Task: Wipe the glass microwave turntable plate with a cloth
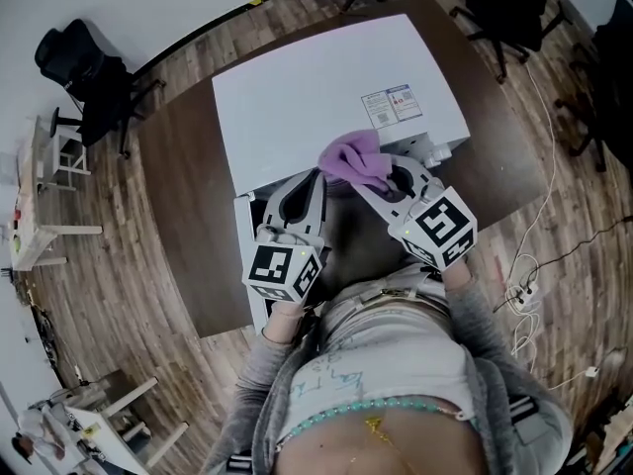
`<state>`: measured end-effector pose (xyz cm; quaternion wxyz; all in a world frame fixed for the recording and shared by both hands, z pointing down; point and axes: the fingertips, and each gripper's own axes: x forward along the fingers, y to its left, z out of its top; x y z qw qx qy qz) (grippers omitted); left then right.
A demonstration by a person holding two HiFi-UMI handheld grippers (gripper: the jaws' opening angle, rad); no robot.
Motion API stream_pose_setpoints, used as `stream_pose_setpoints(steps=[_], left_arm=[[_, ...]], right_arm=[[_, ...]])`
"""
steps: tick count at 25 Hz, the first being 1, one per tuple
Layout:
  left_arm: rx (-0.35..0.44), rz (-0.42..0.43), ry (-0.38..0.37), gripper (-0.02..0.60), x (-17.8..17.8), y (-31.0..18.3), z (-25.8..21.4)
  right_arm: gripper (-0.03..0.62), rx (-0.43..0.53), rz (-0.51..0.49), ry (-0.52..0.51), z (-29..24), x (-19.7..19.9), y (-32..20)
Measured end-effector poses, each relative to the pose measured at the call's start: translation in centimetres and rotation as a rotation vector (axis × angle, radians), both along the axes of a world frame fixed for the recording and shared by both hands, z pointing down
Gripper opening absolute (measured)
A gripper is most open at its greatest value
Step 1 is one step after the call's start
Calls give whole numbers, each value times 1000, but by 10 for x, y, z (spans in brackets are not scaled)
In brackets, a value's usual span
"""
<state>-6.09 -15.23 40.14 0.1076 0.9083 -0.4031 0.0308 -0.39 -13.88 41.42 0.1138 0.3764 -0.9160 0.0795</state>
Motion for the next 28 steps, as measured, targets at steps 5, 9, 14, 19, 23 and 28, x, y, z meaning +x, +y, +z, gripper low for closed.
stream_pose_setpoints(steps=[5, 9, 14, 19, 23, 28], left_arm=[[-57, 15, 17, 11, 0, -8, 14], [-68, 18, 18, 11, -2, -12, 17], [-67, 14, 15, 11, -1, -10, 18], [-67, 14, 3, 11, -3, -11, 22], [-70, 13, 0, 11, -6, -12, 22], [-54, 13, -24, 11, -4, -11, 22]], right_arm=[[114, -3, 22, 14, 1, 0, -8], [114, -5, 36, 21, 2, 0, -14], [114, -16, 30, 27, 9, 0, -13], [114, -21, 24, 18, 14, -3, -15], [114, -26, 18, 18, 13, -7, -17], [114, -27, 14, 13, 13, -5, -16]])
